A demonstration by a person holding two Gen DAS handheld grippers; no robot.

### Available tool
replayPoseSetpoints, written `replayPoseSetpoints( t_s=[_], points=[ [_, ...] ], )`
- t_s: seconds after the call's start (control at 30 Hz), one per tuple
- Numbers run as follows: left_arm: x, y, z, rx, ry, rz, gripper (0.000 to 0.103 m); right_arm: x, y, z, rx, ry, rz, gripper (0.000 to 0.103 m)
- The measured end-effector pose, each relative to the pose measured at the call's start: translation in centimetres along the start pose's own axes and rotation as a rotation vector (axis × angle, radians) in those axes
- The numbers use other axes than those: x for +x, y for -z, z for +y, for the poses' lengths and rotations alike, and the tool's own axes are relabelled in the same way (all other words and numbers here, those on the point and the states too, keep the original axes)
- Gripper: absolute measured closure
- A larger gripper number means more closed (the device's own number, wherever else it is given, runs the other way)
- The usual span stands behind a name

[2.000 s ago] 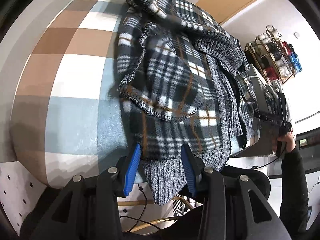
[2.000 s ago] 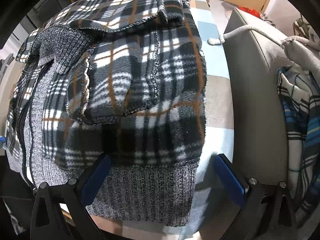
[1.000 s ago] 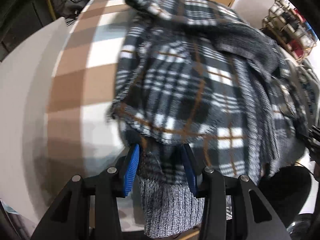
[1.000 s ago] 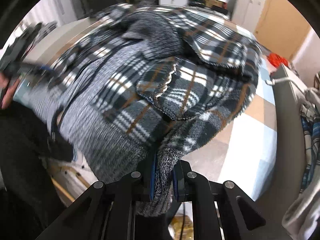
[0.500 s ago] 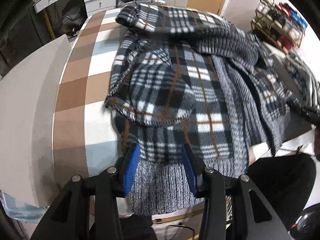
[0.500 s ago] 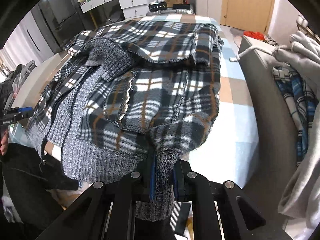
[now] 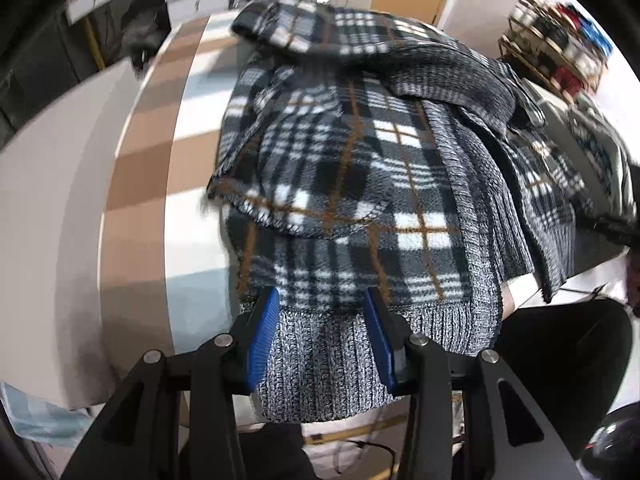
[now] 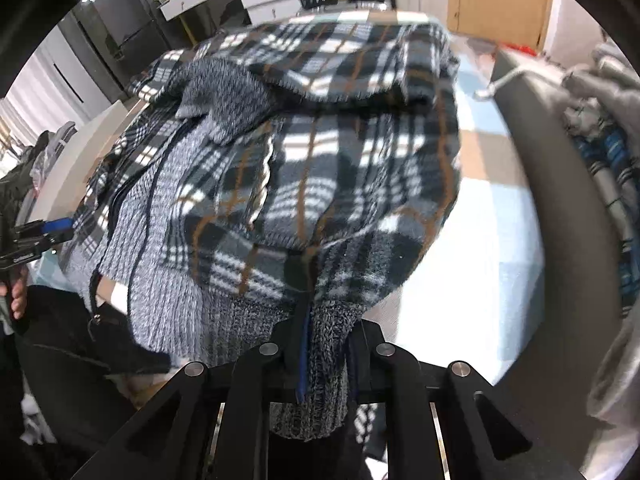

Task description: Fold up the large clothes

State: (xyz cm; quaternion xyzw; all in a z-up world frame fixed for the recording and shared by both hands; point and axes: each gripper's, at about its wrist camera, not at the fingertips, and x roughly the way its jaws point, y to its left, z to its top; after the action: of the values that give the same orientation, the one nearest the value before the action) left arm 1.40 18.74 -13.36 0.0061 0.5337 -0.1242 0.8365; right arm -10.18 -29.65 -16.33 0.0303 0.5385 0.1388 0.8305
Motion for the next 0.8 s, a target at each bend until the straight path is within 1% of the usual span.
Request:
replayPoseSetpoints(
  t_s=[0.07, 0.1, 0.13, 0.17, 0.2, 0.27, 0.33, 0.37, 0.43, 0.47, 0.53, 0.6, 0.63, 0.67, 0.73, 0.8],
  points=[
    [0.0, -0.2, 1.0, -0.036, 0.04, 0.02, 0.058, 0.1, 0.1, -0.3, 0.02, -0.019, 0.001, 0.088],
    [-0.1, -0.2, 1.4, -0.051, 0.063, 0.023, 0.047, 0.1, 0.1, -0.5, 0.029, -0.027, -0.001, 0.088],
    [-0.3, -0.2, 1.7, -0.064, 0.087, 0.023, 0.041, 0.1, 0.1, -0.7, 0.043, -0.041, -0.003, 0.088],
    [-0.3, -0.2, 2.1, -0.077, 0.097, 0.025, 0.03, 0.2, 0.1, -0.9, 0.054, -0.056, -0.002, 0.088],
    [-0.4, -0.3, 2.3, -0.087, 0.093, 0.028, 0.027, 0.2, 0.1, -1.0, 0.06, -0.065, -0.002, 0.087],
    [-0.3, -0.4, 2.9, -0.095, 0.088, 0.037, 0.027, 0.3, 0.3, -1.5, 0.083, -0.095, -0.005, 0.087],
    [0.2, -0.6, 3.6, -0.124, 0.108, 0.065, 0.027, 0.3, 0.3, -1.9, 0.097, -0.121, -0.005, 0.086],
    [0.6, -0.5, 4.0, -0.152, 0.133, 0.086, 0.027, 0.3, 0.3, -2.1, 0.104, -0.134, -0.005, 0.085],
    [0.9, -0.4, 4.4, -0.161, 0.182, 0.113, 0.026, 0.3, 0.2, -2.3, 0.107, -0.153, -0.005, 0.082],
    [0.7, -0.3, 4.2, -0.143, 0.189, 0.107, 0.026, 0.3, 0.2, -2.3, 0.105, -0.164, -0.005, 0.08],
    [0.8, -0.2, 4.0, -0.144, 0.201, 0.121, 0.026, 0.2, 0.1, -2.2, 0.092, -0.176, -0.013, 0.067],
    [0.6, -0.1, 4.1, -0.173, 0.21, 0.101, 0.026, 0.0, 0.0, -1.9, 0.077, -0.166, -0.03, 0.026],
    [0.6, -0.1, 4.2, -0.183, 0.212, 0.098, 0.026, -0.1, -0.1, -1.8, 0.069, -0.163, -0.041, 0.023],
    [0.6, 0.0, 4.2, -0.194, 0.209, 0.095, 0.026, 0.0, -0.1, -1.7, 0.064, -0.169, -0.041, 0.023],
    [0.7, -0.1, 3.7, -0.16, 0.185, 0.099, 0.026, 0.2, -0.2, -1.7, 0.062, -0.183, -0.036, 0.023],
    [0.9, -0.1, 3.4, -0.142, 0.195, 0.099, 0.028, 0.3, -0.2, -1.7, 0.063, -0.198, -0.04, 0.022]
  ],
)
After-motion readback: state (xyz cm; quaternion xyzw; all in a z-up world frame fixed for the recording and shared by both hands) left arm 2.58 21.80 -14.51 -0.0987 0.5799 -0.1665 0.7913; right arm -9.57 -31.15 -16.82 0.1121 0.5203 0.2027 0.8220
